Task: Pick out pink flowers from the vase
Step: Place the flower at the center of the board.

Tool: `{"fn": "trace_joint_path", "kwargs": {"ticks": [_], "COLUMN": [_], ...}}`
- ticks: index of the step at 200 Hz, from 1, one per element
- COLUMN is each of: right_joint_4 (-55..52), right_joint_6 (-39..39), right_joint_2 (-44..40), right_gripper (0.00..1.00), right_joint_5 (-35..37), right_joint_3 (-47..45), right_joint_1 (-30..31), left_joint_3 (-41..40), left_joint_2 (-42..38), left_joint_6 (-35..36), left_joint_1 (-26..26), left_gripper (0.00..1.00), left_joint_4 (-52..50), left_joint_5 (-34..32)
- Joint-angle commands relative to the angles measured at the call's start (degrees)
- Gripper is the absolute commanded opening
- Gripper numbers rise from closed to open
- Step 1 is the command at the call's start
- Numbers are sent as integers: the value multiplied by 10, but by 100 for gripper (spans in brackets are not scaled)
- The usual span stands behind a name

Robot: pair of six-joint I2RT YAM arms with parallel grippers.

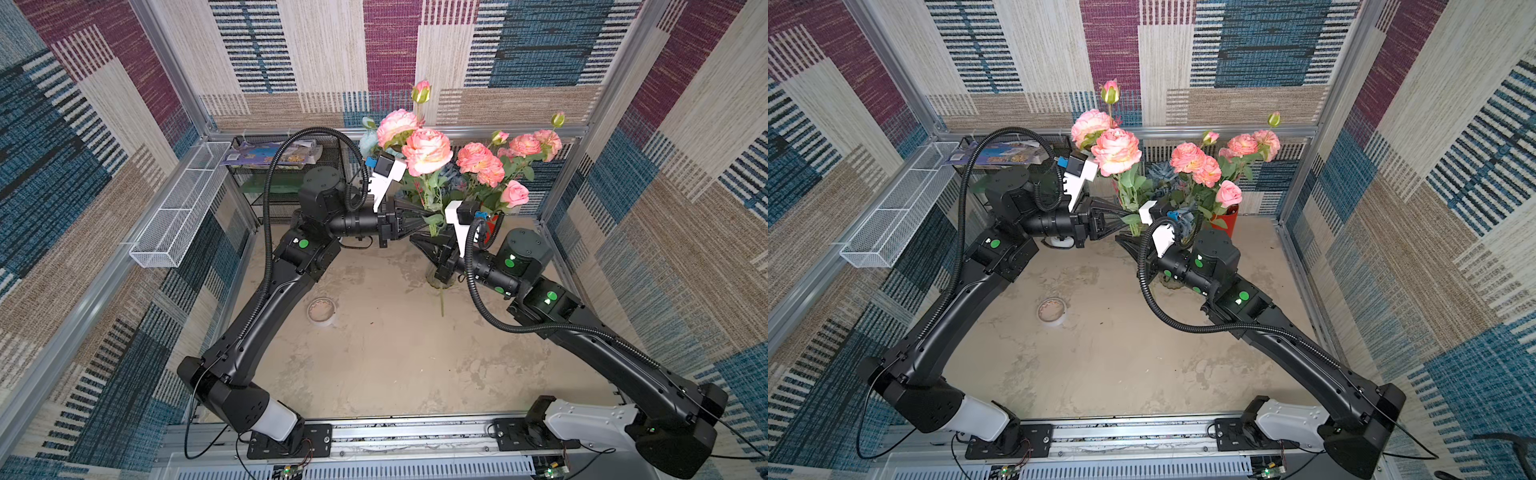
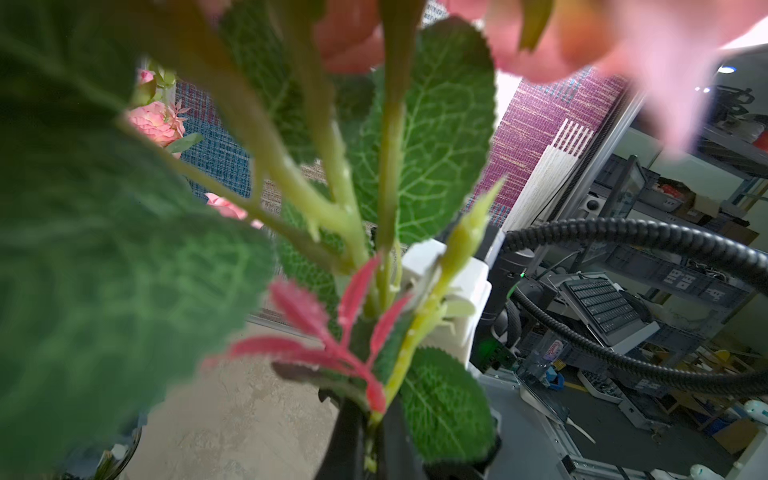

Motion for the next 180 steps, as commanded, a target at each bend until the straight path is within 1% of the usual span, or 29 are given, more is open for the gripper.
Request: {"fn": "trace_joint_path", "kwargs": {"ticks": [1,7,16,23,34,40,47,62,104,108,117,127,137,151,167,180], "right_joint_4": [8,5,2,-1,-6,-11,-16,-26,-70,-75,-86,-106,-107,-76,-29,-32], "right_joint_6": [-6,-6,-6,-5,-5,-5,-4,-3,5,8,18,42,48,49,34,37], "right_joint_2": [-1,-2,-2,-3,-5,-7,-10,-17,-35,-37,-43,-57,-83,-139,-203,-239], "right_gripper": [0,0,0,0,0,0,0,0,0,0,0,0,0,0,0,0], "right_joint_5": [12,19,31,43,59,66,74,91,113,116,132,163,184,218,244,251], "right_joint_3": [-2,-5,-7,-8,-11,-13,-15,-26,-77,-83,-94,-103,-118,-155,-200,-214], "right_joint_1": [0,0,0,0,0,0,0,0,-1,-1,-1,0,0,0,-3,-12], "left_joint_3": [6,7,8,11,11,9,7,0,-38,-38,-38,-40,-44,-50,-54,-55], "left_joint_2": [3,3,5,4,1,-3,-8,-21,-61,-64,-66,-69,-71,-73,-72,-69], "left_joint_6": [33,37,42,48,59,65,74,96,133,133,134,135,139,143,139,138], "left_joint_1": [-1,-1,0,0,1,2,5,11,41,43,51,59,62,64,66,66], "left_gripper": [9,23,49,66,80,90,95,98,99,99,99,99,99,99,99,99], "left_joint_4": [-41,-45,-52,-58,-70,-75,-81,-93,-98,-102,-108,-111,-111,-106,-99,-99], "left_joint_5": [-8,-14,-25,-40,-64,-82,-103,-146,-251,-279,-303,-319,-332,-343,-346,-346]}}
